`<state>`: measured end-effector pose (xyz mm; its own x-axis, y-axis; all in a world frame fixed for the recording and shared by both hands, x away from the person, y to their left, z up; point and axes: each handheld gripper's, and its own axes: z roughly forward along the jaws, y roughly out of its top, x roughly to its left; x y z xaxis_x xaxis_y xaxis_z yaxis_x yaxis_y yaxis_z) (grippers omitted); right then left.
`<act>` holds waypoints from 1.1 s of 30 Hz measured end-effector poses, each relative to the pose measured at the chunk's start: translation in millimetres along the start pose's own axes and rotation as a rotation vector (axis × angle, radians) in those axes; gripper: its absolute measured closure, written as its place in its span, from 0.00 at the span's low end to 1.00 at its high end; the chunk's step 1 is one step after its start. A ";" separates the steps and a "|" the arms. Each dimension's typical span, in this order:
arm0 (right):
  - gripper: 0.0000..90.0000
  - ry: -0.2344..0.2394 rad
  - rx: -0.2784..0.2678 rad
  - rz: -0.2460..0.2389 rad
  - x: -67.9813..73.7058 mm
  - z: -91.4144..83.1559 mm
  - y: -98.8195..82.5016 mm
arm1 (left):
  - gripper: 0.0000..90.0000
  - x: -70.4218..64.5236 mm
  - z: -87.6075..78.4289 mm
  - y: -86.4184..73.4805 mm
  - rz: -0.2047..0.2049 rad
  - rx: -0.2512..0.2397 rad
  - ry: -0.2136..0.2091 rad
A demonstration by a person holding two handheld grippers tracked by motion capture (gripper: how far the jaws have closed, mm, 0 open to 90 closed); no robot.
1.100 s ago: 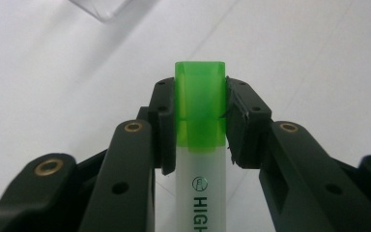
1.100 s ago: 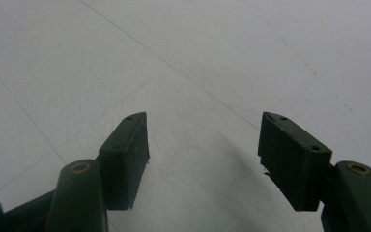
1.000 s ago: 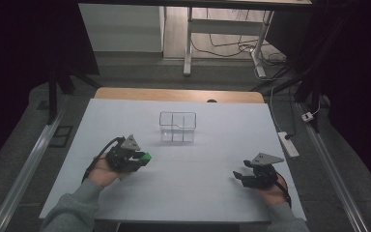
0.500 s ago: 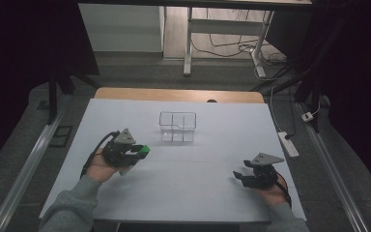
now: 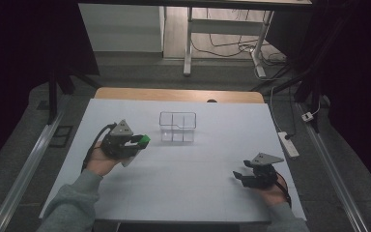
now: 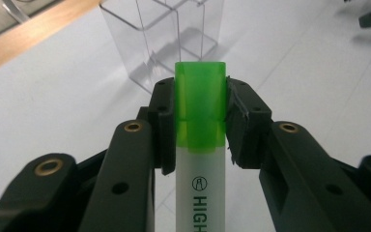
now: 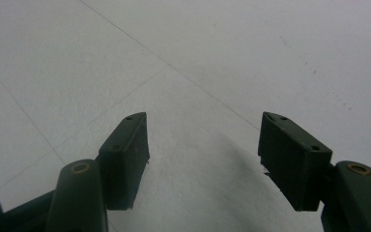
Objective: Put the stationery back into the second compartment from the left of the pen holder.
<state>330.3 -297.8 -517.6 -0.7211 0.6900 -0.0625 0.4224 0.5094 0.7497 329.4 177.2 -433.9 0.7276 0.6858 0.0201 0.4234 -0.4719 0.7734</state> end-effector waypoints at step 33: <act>0.39 -0.001 -0.001 0.001 -1.4 -1.0 -0.4 | 0.74 28.3 11.9 47.1 -0.016 -0.125 0.046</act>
<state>330.6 -299.5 -517.2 -0.7200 0.6911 -0.0624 0.4229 0.5083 0.7502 376.3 167.8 -404.5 0.6943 0.7189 0.0344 0.3618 -0.3899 0.8468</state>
